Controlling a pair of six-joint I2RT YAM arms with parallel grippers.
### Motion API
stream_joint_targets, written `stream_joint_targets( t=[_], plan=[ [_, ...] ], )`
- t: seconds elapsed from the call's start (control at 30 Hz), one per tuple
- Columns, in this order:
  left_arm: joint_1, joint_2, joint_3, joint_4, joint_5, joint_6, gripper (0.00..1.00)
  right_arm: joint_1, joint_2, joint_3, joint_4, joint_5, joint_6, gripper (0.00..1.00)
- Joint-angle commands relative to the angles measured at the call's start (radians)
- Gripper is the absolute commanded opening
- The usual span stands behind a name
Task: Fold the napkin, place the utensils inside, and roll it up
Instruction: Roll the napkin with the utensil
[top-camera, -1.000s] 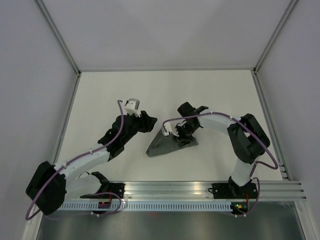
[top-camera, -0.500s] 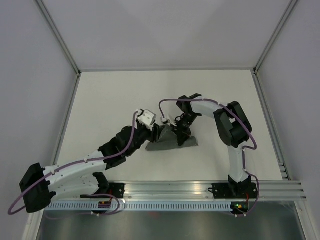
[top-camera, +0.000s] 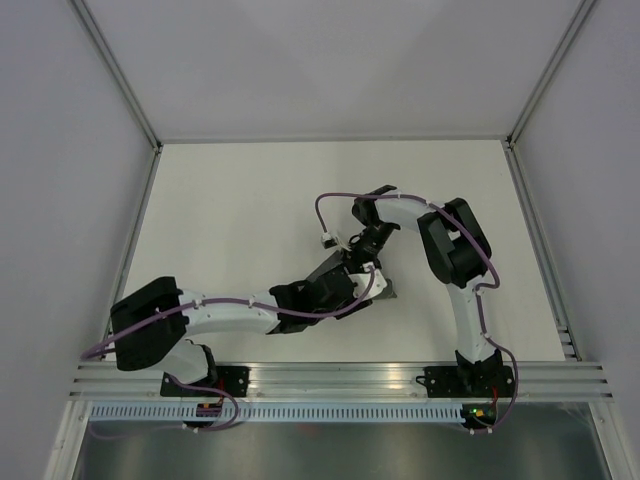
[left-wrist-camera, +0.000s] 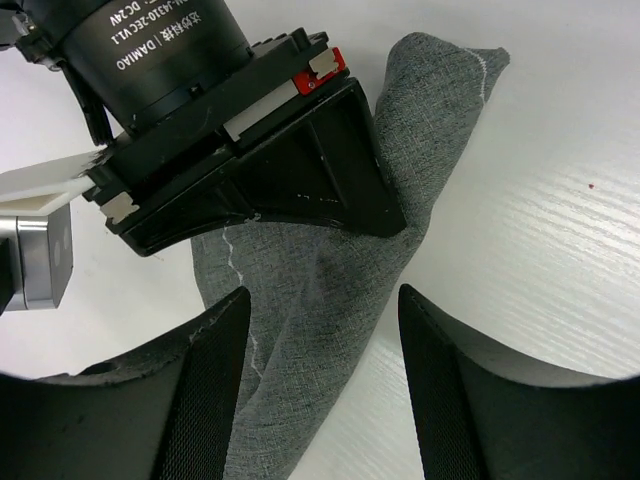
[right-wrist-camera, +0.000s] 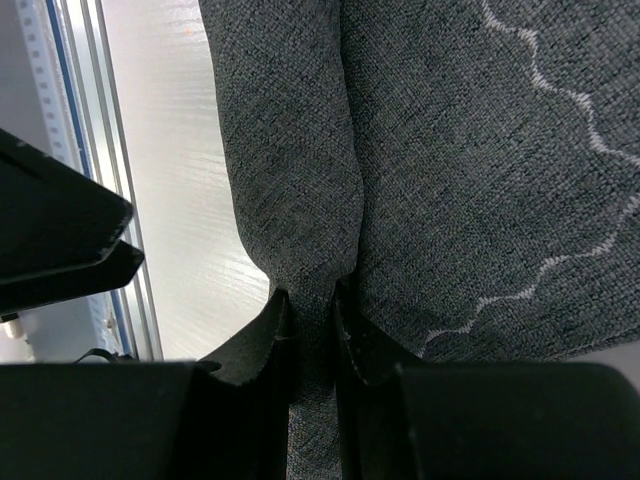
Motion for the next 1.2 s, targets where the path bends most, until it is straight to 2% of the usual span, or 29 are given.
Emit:
stream_joint_targets(
  t=[0.0,0.47,0.7,0.73,0.8,0.83,0.87,0.97,1.03,1.17],
  plan=[
    [-0.011,0.022,-0.001,0.019,-0.02,0.074,0.66,0.006,0.107,-0.034,0.077,0.182,-0.043,0.01],
    [-0.009,0.13,-0.044,0.108,0.041,0.078,0.68,-0.004,0.138,0.008,0.051,0.179,-0.031,0.02],
    [0.0,0.206,-0.049,0.128,0.041,0.065,0.62,-0.01,0.139,0.014,0.048,0.177,-0.028,0.05],
    [0.006,0.209,-0.05,0.133,0.044,0.052,0.6,-0.01,0.139,0.014,0.048,0.174,-0.028,0.06],
    [0.018,0.211,-0.053,0.138,0.058,0.037,0.47,-0.012,0.138,0.014,0.044,0.168,-0.026,0.1],
    [0.023,0.211,-0.053,0.138,0.064,0.016,0.4,-0.015,0.136,0.014,0.038,0.165,-0.026,0.16],
    [0.028,0.211,-0.055,0.138,0.079,0.008,0.25,-0.017,0.132,0.014,0.034,0.156,-0.026,0.19],
    [0.047,0.209,-0.062,0.144,0.126,-0.032,0.05,-0.027,0.107,0.009,0.022,0.128,-0.031,0.33],
    [0.064,0.209,-0.067,0.153,0.16,-0.053,0.02,-0.046,0.092,0.014,0.004,0.101,-0.049,0.41],
    [0.122,0.22,-0.078,0.165,0.303,-0.098,0.02,-0.11,-0.005,0.023,-0.038,-0.013,-0.083,0.48]
  ],
)
